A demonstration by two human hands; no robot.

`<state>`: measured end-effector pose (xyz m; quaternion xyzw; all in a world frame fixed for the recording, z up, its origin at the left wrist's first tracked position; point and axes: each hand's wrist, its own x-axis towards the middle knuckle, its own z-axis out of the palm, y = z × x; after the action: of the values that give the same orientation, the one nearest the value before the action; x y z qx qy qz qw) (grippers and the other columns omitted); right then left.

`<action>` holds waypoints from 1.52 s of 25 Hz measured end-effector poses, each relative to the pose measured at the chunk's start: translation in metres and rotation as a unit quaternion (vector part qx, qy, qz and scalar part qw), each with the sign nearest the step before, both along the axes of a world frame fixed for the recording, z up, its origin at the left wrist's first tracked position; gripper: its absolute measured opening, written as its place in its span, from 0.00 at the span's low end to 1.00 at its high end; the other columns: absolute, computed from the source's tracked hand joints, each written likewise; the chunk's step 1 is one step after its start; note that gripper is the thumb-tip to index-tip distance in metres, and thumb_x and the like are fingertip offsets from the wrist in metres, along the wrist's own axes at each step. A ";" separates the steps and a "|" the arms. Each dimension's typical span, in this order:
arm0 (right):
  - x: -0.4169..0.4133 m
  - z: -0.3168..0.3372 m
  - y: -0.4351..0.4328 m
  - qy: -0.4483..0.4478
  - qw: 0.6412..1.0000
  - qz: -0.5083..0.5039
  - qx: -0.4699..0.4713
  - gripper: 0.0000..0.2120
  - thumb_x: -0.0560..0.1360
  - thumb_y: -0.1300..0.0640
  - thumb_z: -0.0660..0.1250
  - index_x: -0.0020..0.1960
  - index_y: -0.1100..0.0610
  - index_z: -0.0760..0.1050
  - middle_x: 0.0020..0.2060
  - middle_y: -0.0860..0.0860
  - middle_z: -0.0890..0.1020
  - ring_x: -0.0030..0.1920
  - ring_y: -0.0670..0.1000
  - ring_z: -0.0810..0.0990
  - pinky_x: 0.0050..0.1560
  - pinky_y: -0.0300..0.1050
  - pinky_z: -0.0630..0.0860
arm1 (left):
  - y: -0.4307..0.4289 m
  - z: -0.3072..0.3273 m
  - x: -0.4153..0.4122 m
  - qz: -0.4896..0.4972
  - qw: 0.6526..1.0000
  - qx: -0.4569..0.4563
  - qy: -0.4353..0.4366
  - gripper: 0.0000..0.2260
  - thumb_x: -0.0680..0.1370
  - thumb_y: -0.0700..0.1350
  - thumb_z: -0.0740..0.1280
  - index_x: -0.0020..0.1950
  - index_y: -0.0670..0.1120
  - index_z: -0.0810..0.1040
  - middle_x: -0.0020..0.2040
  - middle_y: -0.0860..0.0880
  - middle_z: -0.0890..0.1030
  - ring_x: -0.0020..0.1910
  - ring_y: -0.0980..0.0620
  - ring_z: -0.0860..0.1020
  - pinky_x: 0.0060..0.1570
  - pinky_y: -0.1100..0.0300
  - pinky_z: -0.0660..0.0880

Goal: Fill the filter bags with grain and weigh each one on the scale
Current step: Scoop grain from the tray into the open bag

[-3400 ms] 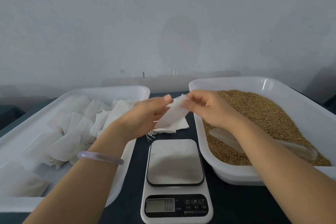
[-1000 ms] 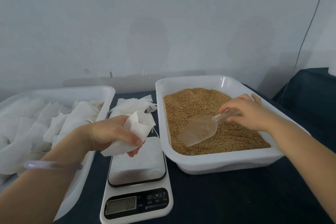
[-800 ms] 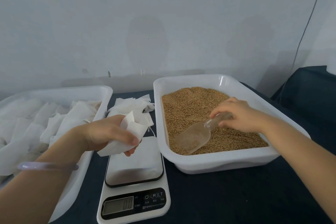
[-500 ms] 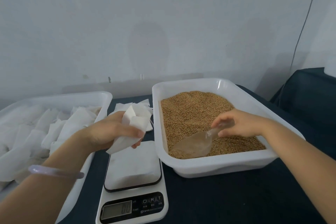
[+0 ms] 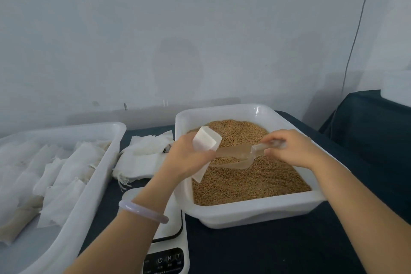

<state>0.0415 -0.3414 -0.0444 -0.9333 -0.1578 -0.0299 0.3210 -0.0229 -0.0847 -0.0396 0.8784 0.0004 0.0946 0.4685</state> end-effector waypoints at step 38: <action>-0.036 0.119 0.016 -0.271 0.946 0.064 -0.164 0.15 0.70 0.52 0.73 0.51 0.36 0.74 0.49 0.39 0.75 0.63 0.46 0.61 0.63 0.44 0.49 | -0.003 -0.008 -0.003 -0.036 0.987 0.158 0.009 0.17 0.65 0.56 0.75 0.46 0.50 0.73 0.41 0.53 0.78 0.47 0.50 0.76 0.47 0.56 0.70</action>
<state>0.0051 -0.3258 0.0743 -0.9178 -0.3008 -0.2348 0.1100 -0.0262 -0.0875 -0.0480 0.9416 -0.0421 0.0691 0.3269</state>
